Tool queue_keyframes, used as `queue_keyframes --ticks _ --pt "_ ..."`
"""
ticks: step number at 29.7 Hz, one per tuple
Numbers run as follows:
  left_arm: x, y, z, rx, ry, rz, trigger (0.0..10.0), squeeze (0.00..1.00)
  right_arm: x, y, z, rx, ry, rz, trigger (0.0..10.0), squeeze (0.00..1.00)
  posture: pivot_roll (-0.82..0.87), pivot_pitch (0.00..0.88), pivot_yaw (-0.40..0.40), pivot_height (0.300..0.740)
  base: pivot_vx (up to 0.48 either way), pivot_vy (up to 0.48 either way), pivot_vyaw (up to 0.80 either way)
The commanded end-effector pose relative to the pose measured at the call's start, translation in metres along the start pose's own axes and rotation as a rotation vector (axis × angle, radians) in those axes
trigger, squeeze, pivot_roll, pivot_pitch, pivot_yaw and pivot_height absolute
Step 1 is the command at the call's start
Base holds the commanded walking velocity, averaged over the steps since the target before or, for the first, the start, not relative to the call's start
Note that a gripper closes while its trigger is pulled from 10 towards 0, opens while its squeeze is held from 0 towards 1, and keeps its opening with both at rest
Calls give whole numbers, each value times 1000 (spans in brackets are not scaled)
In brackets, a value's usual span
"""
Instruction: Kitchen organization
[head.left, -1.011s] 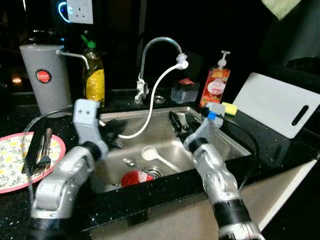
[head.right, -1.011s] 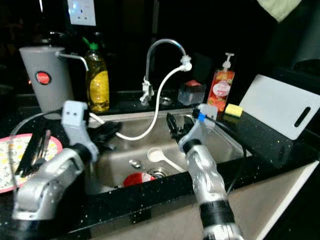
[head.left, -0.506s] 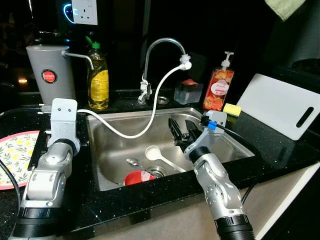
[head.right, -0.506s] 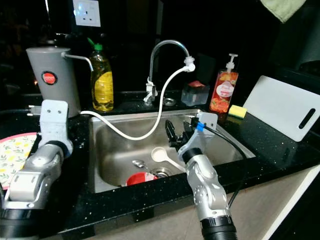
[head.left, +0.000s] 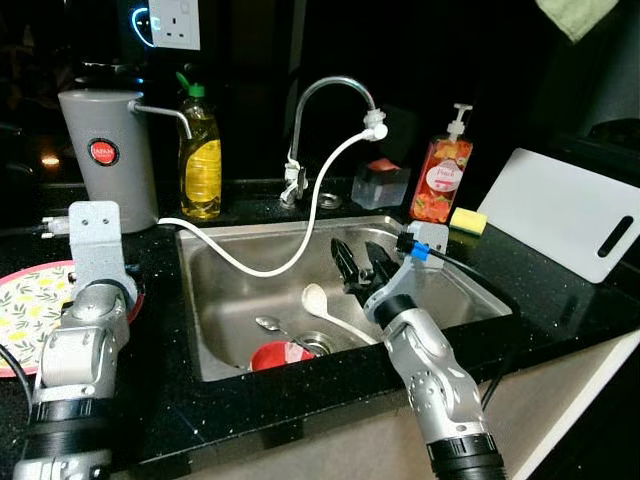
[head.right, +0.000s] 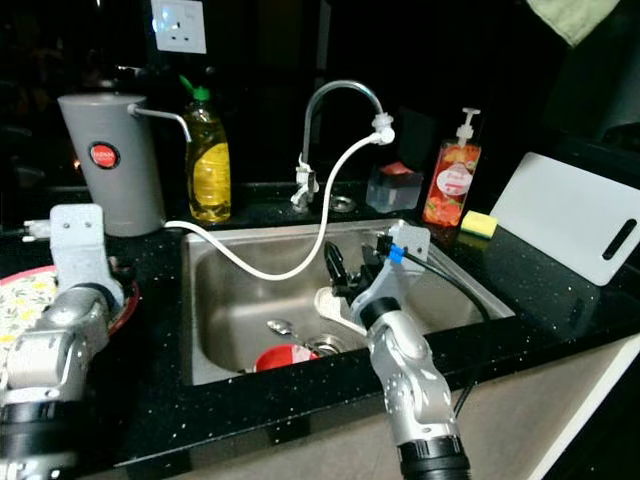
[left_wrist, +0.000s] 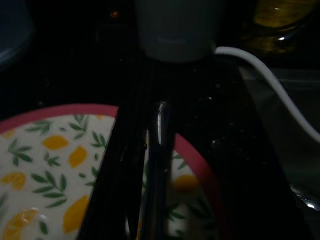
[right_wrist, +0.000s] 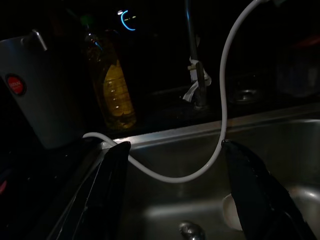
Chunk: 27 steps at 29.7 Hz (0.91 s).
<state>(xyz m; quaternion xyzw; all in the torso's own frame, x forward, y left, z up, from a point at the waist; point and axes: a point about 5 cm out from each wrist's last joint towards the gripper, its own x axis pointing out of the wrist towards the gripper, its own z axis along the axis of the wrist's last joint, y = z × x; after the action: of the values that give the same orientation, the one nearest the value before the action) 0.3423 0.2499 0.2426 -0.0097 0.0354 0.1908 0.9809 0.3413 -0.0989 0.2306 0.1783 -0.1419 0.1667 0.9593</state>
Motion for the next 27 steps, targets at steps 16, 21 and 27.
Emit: queue_keyframes --ticks 16,21,27 --pt "4 1 -32 -116 195 42 6275 0 -5 -2 0 -3 14 -15 10000 0 -19 0 -97 740 0 0 0" --pt "5 11 -31 -147 185 112 7804 0 -5 -3 0 -1 19 -20 10000 0 -19 0 -107 740 0 0 0" --pt "6 9 -32 -178 198 92 1333 0 -3 -2 0 -7 26 0 10000 0 -13 0 -119 740 0 0 0"
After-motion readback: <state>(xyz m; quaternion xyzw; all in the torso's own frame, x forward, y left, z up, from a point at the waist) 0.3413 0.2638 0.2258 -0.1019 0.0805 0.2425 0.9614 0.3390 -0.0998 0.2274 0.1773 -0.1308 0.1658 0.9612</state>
